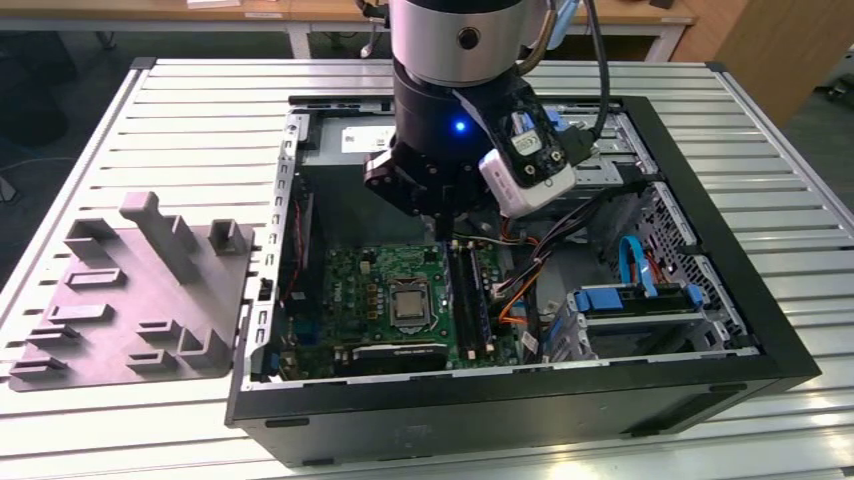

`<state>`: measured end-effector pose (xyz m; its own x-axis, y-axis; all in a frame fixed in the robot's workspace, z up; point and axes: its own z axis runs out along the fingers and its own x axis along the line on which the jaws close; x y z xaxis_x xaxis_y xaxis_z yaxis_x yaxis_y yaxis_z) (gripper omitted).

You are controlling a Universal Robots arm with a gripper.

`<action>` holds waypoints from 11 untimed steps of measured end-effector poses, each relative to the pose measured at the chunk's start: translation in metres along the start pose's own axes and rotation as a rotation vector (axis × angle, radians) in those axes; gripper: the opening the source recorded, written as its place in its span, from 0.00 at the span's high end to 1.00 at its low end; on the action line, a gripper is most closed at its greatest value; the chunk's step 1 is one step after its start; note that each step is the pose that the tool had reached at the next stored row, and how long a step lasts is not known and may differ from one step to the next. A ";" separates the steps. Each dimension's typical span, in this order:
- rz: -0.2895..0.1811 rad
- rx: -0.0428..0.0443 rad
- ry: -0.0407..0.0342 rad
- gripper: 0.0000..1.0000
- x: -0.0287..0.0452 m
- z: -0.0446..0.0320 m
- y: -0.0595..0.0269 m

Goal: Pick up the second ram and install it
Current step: 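Insert the second ram into the second slot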

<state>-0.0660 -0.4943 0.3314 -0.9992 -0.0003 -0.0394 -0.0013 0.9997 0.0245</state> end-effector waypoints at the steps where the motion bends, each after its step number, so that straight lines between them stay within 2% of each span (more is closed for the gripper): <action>1: 0.000 -0.0005 -0.0003 0.89 0.0000 0.0010 0.0000; 6: 0.000 0.0001 -0.0004 0.89 -0.0008 0.0058 -0.0001; 11: 0.000 0.0000 -0.0005 0.89 -0.0075 0.0088 -0.0002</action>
<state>-0.0582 -0.4943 0.3229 -0.9992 -0.0002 -0.0399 -0.0012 0.9997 0.0245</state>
